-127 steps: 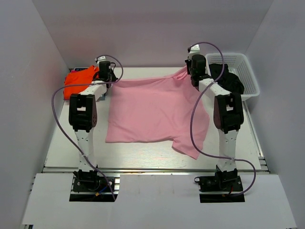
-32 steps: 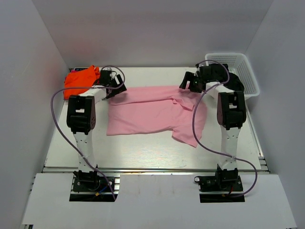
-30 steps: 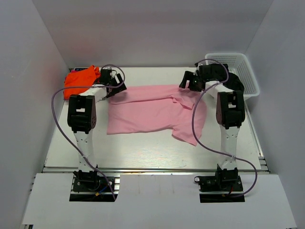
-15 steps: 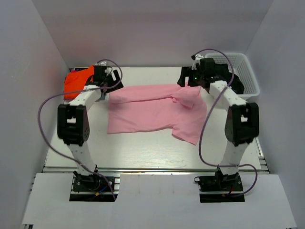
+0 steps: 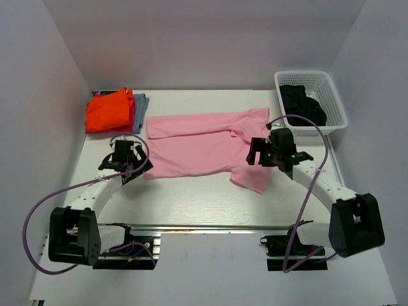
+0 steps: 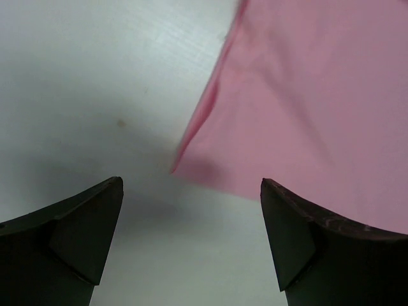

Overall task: Fold and stack the t-shirts
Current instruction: Grap the side of the flattened tshirt closest away from the robot with both arms

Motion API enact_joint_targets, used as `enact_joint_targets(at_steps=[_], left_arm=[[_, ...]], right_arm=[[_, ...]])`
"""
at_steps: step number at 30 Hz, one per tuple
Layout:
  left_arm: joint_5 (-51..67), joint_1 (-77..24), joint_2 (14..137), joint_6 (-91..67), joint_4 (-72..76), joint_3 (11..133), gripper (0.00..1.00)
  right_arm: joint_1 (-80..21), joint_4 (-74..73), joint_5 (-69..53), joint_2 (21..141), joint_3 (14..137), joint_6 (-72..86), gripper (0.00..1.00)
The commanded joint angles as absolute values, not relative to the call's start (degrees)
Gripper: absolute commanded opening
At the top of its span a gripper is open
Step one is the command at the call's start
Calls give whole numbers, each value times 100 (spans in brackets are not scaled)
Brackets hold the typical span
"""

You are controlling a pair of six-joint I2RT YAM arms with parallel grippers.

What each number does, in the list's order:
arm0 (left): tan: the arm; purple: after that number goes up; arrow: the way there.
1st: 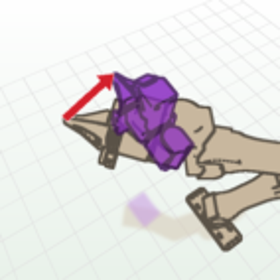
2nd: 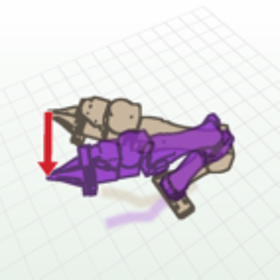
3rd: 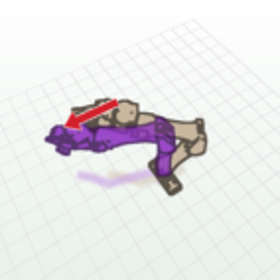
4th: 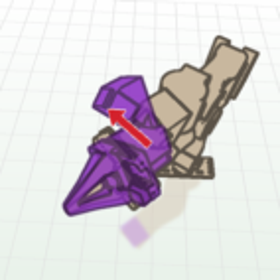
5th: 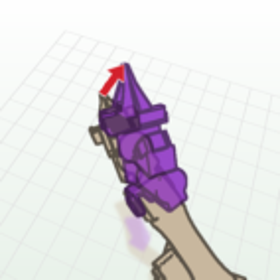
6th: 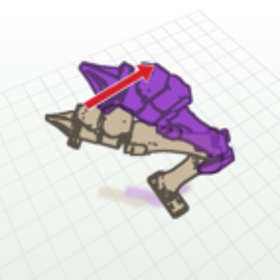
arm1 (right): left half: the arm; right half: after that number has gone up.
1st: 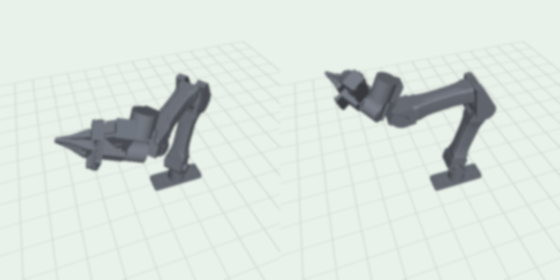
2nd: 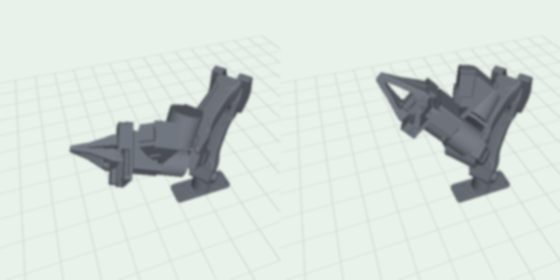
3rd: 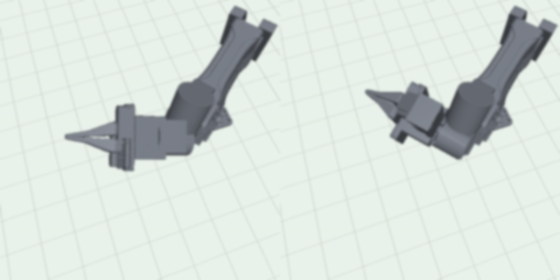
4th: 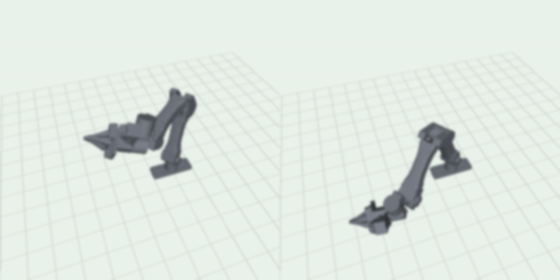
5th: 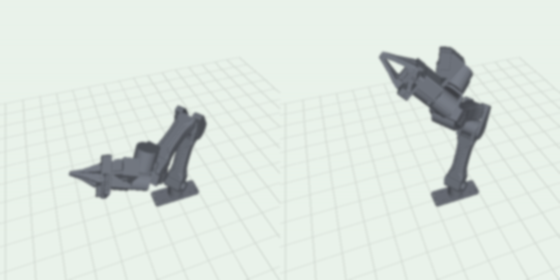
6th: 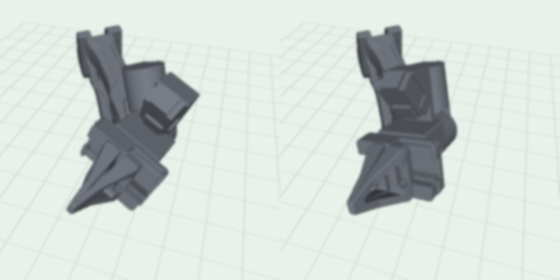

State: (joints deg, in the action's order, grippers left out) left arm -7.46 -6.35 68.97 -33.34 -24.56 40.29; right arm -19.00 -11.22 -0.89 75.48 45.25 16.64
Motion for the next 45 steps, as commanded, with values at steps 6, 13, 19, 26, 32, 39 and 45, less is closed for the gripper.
enact_joint_targets(at_steps=[6,13,19,26,32,39,45], left_arm=[[-686,-642,6942,-3797,-2101,3278,85],[-826,-642,7364,-3797,-1987,3401,68],[-256,-642,7550,-3551,-1679,3393,44],[-44,-642,7559,-3551,-1591,3287,0],[-43,-642,7401,-3498,-1538,3287,0],[-290,-642,7400,-3498,-1731,3410,0],[-290,-642,7400,-3498,-1784,3463,0]], right_arm=[[-1890,-870,-147,6688,3982,1942,90],[-1872,-958,-360,6688,3727,2021,90],[-1881,-1265,-212,6592,3630,2065,90],[-1933,-1898,210,6144,3454,2276,90],[-2222,-2162,141,6529,3235,2505,90],[-2557,-2004,62,6986,3147,2786,80],[-2619,-1854,482,7259,3103,3129,61]])
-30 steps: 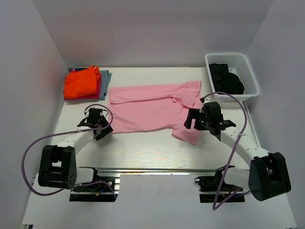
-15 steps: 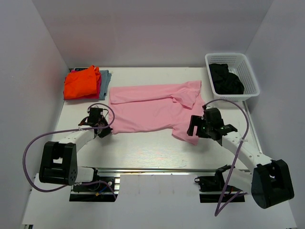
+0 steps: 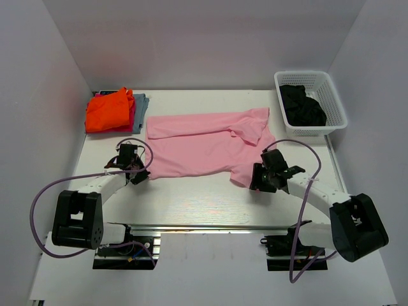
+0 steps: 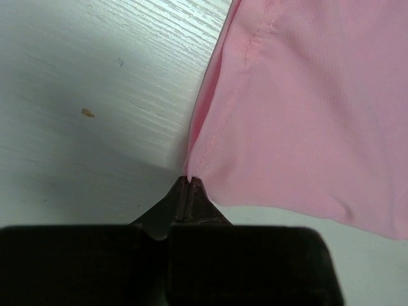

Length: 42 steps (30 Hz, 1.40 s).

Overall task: Fold and stack the t-shirts
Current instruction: Grap the side of the flattened tshirt closest away from the robot with both arms, then fold the other side of the tshirt into a rectangle

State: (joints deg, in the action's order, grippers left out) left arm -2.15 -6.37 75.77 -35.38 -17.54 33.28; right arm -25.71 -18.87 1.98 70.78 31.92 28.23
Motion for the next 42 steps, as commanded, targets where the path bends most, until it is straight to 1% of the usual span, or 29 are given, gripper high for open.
enact_joint_targets(at_steps=[1,3,4,5,7,8,12,15,18,20,28,38,42], left_arm=[[-290,-642,7348,-3498,-1784,3463,0],[-290,-642,7348,-3498,-1784,3463,0],[-238,-642,7348,-3498,-1784,3463,0],[-237,-642,7287,-3498,-1836,3463,0],[-237,-642,7233,-3445,-1837,3463,0],[-185,-642,7172,-3445,-1837,3515,0],[-1,-642,7050,-3384,-1784,3516,0],[140,-642,7049,-3384,-1635,3568,0],[202,-642,7110,-3384,-1564,3682,0],[263,-642,7180,-3384,-1512,3752,0],[510,-571,7549,-3384,-1467,4252,0],[-315,-519,8199,-3683,-1995,5158,0],[-387,-466,8595,-3735,-2101,5510,0]], right_arm=[[-2610,-1846,684,7286,3103,3294,47],[-2610,-1819,843,7330,3111,3357,34],[-2610,-1845,948,7408,3129,3453,23],[-2602,-1907,967,7435,3181,3454,15],[-2610,-1986,967,7462,3225,3341,2],[-2610,-2012,888,7436,3286,3279,0],[-2584,-2320,958,7102,3594,2997,0],[-2575,-2015,652,6724,3656,2857,0],[-2549,-1732,623,6688,3814,2795,0],[-2497,-1566,711,6863,4007,2804,0],[-2294,-730,826,6943,4472,2786,0],[-1942,-431,1186,7672,5299,2716,0],[-1793,-352,1301,7962,5686,2576,0]])
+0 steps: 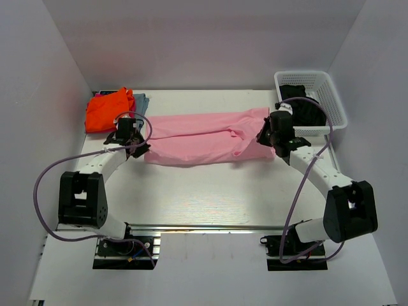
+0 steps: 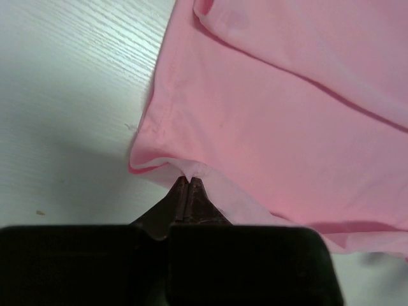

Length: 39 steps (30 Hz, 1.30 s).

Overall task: Fold and stack the t-shirts
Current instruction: Fold the other side of the tshirt into a rectangle

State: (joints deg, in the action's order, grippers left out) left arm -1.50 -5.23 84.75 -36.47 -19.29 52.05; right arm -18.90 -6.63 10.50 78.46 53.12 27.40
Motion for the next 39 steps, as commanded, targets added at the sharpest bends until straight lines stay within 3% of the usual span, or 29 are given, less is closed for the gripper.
enact_joint_targets(at_steps=[1,25,39], left_arm=[[-439,-414,8665,-3735,-2101,5624,0],[-1011,-413,10072,-3683,-1688,6943,0],[-1203,-413,10986,-3630,-1932,7708,2]], right_arm=[[-1715,-352,1309,8059,5739,2549,0],[-1099,-571,344,10590,8244,1873,0],[-1020,-1257,-237,12524,10414,1678,0]])
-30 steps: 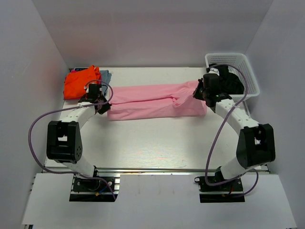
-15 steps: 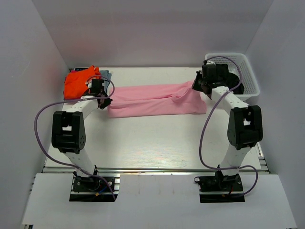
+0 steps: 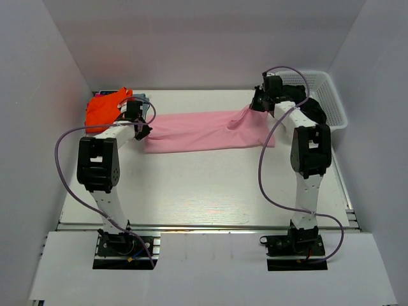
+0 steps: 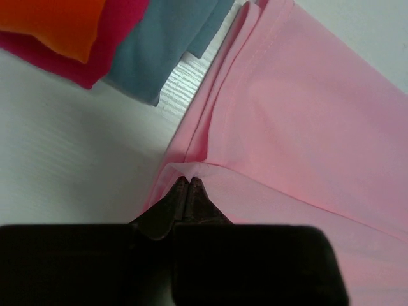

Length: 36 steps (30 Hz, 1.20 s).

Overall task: Fold and stack the t-shirts
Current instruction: Fold the other side of the tshirt into a rectangle, then rotate the tshirt 90 degrees

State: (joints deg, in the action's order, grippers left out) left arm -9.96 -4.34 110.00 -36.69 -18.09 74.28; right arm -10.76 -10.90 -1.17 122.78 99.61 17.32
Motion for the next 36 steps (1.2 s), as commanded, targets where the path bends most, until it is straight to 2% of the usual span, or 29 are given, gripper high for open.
enact_joint_targets(at_steps=[1,2,4,5,6,7,8,9,10,15,18,21,26,31,36], left_arm=[[-1282,-413,10986,-3682,-1986,7778,9],[-1335,-413,10986,-3683,-1986,7831,17],[-1406,-413,10986,-3683,-2109,7892,63],[-1476,-413,10934,-3683,-2109,7893,80],[-1477,-413,10934,-3683,-2188,7945,91],[-1477,-413,10803,-3683,-2188,7945,100],[-1477,-413,10732,-3630,-2188,7945,100],[-1477,-413,10662,-3630,-2241,7945,100],[-1477,-413,10583,-3630,-2241,7945,100],[-1100,-475,9994,-3235,-1802,7471,100],[-267,-527,9940,-2831,-1442,7348,100],[534,-527,10168,-2558,-1091,7348,100],[1238,-632,10932,-2348,-913,7864,100],[1318,-686,11566,-2276,-1081,8068,100],[1160,-738,11742,-2276,-1529,7771,100]], right_arm=[[-1020,-1292,-255,12603,10589,1696,3],[-1002,-1318,-246,12804,10678,1696,5],[-1002,-1397,-229,12919,11028,1705,17],[-976,-1528,-246,13024,11100,1696,23],[-967,-1555,-351,13025,11161,1653,31],[-984,-1573,-369,12999,11214,1644,49],[-1002,-1547,-395,12956,11180,1600,55],[-1002,-1529,-509,12825,11127,1539,69],[-1011,-1512,-518,12623,10866,1451,90],[-1063,-1055,-1001,11648,9740,1345,90],[-1081,-783,-1606,11147,8774,1362,90],[-1151,-510,-2204,11092,8368,1327,90],[-1266,-931,-1987,11583,8763,1590,90],[-1239,-1501,-1032,12144,9253,2064,90],[-1222,-1916,-668,12699,9807,2294,90]])
